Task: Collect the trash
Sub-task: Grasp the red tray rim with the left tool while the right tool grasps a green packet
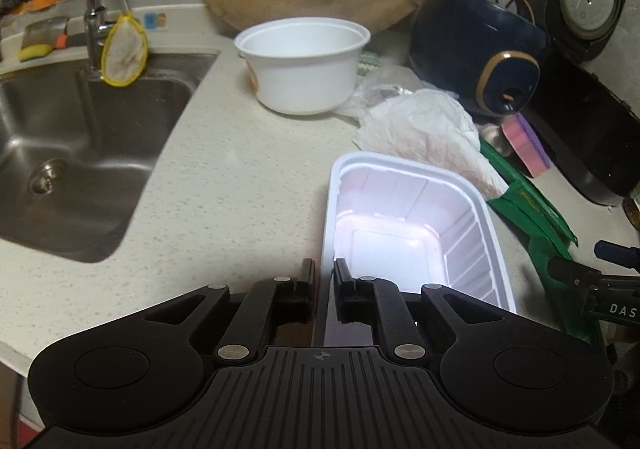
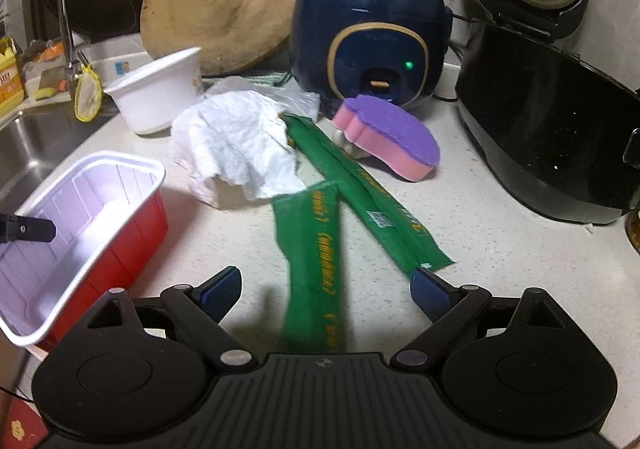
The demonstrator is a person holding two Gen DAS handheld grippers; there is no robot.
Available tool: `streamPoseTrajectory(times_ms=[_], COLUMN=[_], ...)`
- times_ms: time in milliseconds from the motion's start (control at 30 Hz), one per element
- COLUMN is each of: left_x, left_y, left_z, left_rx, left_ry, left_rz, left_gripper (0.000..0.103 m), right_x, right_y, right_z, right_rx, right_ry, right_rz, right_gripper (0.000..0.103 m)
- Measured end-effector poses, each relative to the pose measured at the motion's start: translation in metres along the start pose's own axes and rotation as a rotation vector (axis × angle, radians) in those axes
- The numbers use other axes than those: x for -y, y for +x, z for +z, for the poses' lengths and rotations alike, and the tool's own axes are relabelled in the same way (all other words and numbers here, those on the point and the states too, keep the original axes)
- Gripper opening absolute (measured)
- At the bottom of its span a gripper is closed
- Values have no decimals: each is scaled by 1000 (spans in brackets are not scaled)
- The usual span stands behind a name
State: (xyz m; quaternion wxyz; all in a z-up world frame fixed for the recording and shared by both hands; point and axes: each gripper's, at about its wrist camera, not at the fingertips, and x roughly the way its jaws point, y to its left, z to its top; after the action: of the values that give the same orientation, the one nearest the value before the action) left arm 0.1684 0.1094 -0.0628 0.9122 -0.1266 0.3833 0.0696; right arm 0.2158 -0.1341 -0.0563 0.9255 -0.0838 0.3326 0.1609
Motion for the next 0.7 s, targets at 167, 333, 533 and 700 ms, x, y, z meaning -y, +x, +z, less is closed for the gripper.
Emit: streamPoseTrajectory(times_ms=[167, 333, 533, 700], left_x=[7, 14, 21, 25], left_y=[16, 24, 26, 26], left_z=[8, 9, 9, 6], left_rx=[-29, -41, -47, -52], left_ry=[40, 57, 82, 94], left_rz=[9, 15, -3, 21], left_gripper=[15, 17, 17, 16], right_x=[-9, -1, 9, 6], right_y=[0, 5, 27, 37], right_z=[0, -1, 7, 3], right_rx=[3, -19, -49, -88], right_ry=[1, 28, 65, 66], right_rz=[-7, -24, -5, 26], right_gripper=[91, 81, 61, 26])
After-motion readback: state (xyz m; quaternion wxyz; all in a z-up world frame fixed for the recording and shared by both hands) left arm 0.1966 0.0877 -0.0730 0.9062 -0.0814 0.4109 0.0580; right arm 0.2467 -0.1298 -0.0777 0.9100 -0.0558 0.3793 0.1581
